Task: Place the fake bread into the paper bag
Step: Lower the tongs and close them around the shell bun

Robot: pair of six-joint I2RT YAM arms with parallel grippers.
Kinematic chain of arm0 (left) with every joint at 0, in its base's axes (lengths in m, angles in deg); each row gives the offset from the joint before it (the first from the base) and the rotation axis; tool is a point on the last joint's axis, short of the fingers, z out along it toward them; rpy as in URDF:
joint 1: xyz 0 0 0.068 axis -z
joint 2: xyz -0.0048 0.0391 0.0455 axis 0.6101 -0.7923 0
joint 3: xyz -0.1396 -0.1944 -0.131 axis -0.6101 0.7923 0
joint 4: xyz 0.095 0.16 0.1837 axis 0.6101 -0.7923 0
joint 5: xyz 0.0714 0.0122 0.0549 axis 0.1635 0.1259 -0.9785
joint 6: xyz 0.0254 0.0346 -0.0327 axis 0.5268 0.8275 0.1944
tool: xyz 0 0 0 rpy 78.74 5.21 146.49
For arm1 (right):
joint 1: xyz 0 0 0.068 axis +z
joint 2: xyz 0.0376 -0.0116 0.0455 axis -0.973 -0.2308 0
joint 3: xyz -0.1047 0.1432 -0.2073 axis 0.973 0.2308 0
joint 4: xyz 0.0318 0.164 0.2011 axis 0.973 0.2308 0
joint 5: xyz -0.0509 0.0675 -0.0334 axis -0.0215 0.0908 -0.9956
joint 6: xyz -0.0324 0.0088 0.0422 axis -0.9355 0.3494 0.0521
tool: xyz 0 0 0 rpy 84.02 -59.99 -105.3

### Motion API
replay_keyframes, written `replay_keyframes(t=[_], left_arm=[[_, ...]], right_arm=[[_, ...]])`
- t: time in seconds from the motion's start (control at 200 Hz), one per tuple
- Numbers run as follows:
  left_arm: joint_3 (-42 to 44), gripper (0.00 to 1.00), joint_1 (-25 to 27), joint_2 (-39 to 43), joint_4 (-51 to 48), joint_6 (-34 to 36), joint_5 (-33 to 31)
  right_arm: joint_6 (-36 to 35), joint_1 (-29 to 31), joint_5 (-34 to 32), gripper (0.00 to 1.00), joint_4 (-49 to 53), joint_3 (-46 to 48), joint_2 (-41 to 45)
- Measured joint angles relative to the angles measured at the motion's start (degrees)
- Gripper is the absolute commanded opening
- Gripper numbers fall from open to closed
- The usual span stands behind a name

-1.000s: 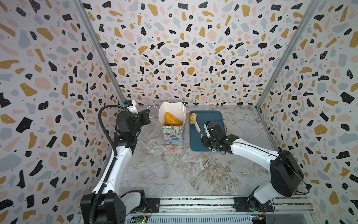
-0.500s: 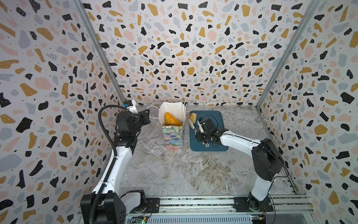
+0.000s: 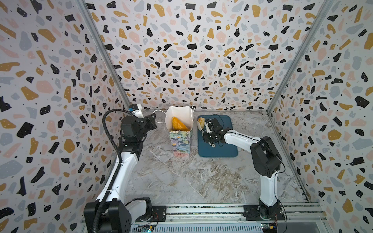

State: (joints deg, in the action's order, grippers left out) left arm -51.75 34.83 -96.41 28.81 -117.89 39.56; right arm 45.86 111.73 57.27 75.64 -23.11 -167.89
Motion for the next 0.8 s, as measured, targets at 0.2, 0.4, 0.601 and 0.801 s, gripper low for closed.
replay_keyframes(t=[0.2, 0.4, 0.601, 0.801], left_arm=[[0.0, 0.00, 0.0, 0.0, 0.0, 0.0, 0.0], [0.0, 0.00, 0.0, 0.0, 0.0, 0.0, 0.0], [0.0, 0.00, 0.0, 0.0, 0.0, 0.0, 0.0], [0.0, 0.00, 0.0, 0.0, 0.0, 0.0, 0.0]], right_arm=[[0.0, -0.1, 1.1, 0.41, 0.5, -1.1, -1.3], [0.1, -0.4, 1.7, 0.40, 0.7, -2.5, -1.7], [0.3, -1.2, 2.5, 0.33, 0.7, -2.9, -2.7], [0.3, -1.6, 3.6, 0.26, 0.7, -3.0, -3.9]])
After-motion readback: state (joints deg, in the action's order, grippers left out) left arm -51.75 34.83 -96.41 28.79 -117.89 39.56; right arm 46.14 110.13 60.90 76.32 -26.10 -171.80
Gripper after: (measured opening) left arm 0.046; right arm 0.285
